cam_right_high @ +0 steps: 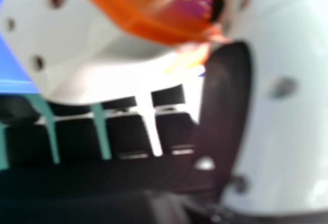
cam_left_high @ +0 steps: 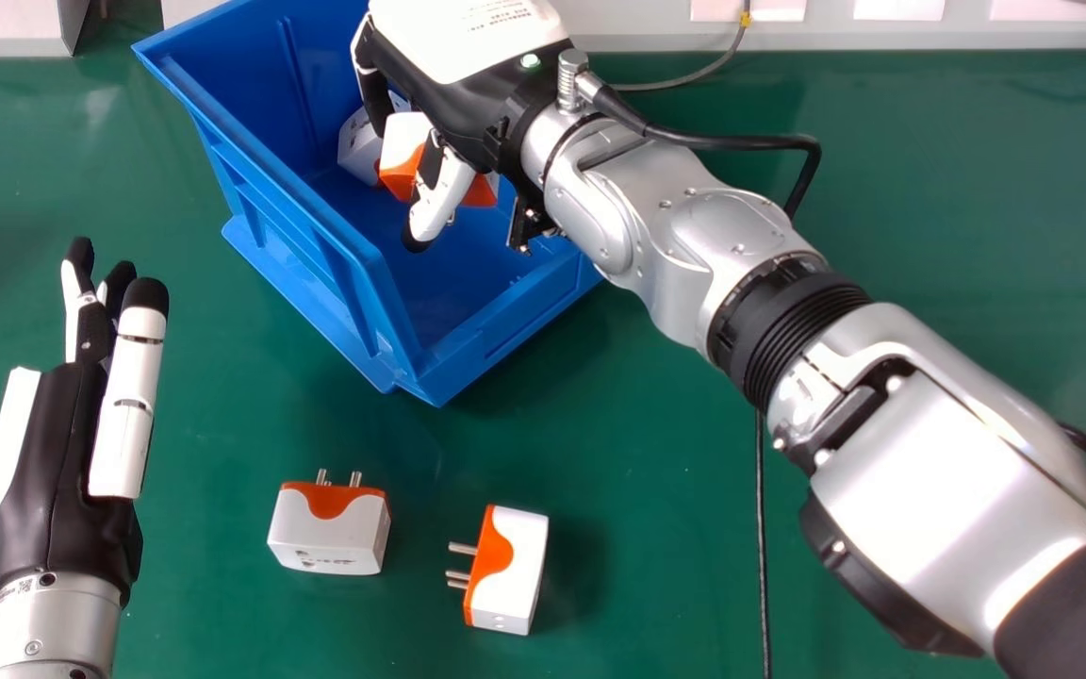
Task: Pick all objects and put in blue box
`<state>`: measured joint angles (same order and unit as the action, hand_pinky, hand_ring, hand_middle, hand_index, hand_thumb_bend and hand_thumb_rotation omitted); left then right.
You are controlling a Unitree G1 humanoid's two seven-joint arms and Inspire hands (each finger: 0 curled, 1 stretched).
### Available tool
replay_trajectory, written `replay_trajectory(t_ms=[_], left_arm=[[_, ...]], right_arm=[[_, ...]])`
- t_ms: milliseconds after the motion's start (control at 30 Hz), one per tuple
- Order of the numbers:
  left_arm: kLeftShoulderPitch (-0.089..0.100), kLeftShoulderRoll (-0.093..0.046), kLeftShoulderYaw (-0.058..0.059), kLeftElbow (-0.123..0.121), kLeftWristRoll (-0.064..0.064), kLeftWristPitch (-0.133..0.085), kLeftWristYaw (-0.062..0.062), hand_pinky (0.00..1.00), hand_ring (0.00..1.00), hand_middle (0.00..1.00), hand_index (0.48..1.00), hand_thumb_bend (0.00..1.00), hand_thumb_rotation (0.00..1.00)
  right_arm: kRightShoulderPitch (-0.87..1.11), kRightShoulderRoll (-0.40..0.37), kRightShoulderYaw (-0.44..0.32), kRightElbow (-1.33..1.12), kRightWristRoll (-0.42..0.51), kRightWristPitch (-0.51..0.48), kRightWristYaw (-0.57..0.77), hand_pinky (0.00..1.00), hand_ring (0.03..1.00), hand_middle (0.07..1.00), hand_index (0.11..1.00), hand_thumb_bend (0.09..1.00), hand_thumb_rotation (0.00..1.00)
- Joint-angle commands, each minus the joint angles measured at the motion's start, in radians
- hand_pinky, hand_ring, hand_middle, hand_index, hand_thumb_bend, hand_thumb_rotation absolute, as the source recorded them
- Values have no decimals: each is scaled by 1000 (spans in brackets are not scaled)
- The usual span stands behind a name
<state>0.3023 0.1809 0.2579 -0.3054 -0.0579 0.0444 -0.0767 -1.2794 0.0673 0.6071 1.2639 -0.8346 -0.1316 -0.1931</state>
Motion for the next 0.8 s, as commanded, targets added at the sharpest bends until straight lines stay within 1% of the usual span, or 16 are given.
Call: replay_trajectory(t_ms=[0,67,133,167,233,300,367,400,433,467,567,600,633,667,700,767], left_arm=[[3,1,-1,-34,6,-3,4,1000,1000,1000,1000,388,989],[3,0,-1,-37,5,0,3,1000,1000,1000,1000,392,990],[2,-2,-1,-38,3,3,2,1000,1000,1000,1000,397,990],[2,-3,-1,-37,1,3,0,1000,1000,1000,1000,401,989],[0,-4,0,-35,-1,3,-1,1000,1000,1000,1000,401,989],[-2,-3,1,-34,0,4,-2,1000,1000,1000,1000,407,989],[3,-4,-1,-45,2,5,-1,1000,1000,1000,1000,407,989],[2,-5,-1,-45,2,5,-1,1000,1000,1000,1000,409,989],[0,-5,0,-43,0,4,-1,1000,1000,1000,1000,409,989],[-2,-4,2,-39,-1,4,-2,1000,1000,1000,1000,410,990],[-4,-5,3,-35,-2,4,-1,1000,1000,1000,1000,412,990],[-5,-6,3,-35,-2,5,0,1000,1000,1000,1000,412,990],[-6,-6,3,-36,-3,7,1,1000,1000,1000,1000,412,990],[-6,-7,3,-37,-3,9,2,1000,1000,1000,1000,411,991],[-6,-8,2,-39,-2,10,3,1000,1000,1000,1000,411,991],[-5,-9,0,-42,1,11,4,1000,1000,1000,1000,406,992]], right_arm=[[-34,7,8,1,3,10,-35,54,91,160,478,516,123],[-31,11,11,5,3,16,-38,53,90,158,479,517,123],[-22,13,3,6,17,16,-38,70,105,177,479,516,122],[-16,14,-7,5,31,14,-30,110,157,232,492,515,97],[-9,16,-21,3,52,16,-10,110,157,232,492,515,97],[-3,18,-34,3,72,24,10,192,261,343,501,507,62],[0,20,-40,5,84,34,22,192,261,343,501,507,62],[4,19,-40,5,88,33,21,226,303,376,506,505,49],[8,16,-36,4,88,30,17,226,303,376,506,505,49],[11,11,-27,2,84,28,13,258,339,405,503,503,39],[16,-3,14,-5,50,29,7,287,364,429,498,502,31],[17,-6,24,-7,41,29,6,372,465,517,498,501,53],[19,-8,32,-8,34,30,5,372,465,517,498,501,53],[19,-8,40,-6,27,34,3,463,563,606,575,494,82],[20,-9,49,-4,19,39,2,463,563,606,575,494,82],[21,-11,67,-3,3,49,1,607,719,748,719,486,126]])
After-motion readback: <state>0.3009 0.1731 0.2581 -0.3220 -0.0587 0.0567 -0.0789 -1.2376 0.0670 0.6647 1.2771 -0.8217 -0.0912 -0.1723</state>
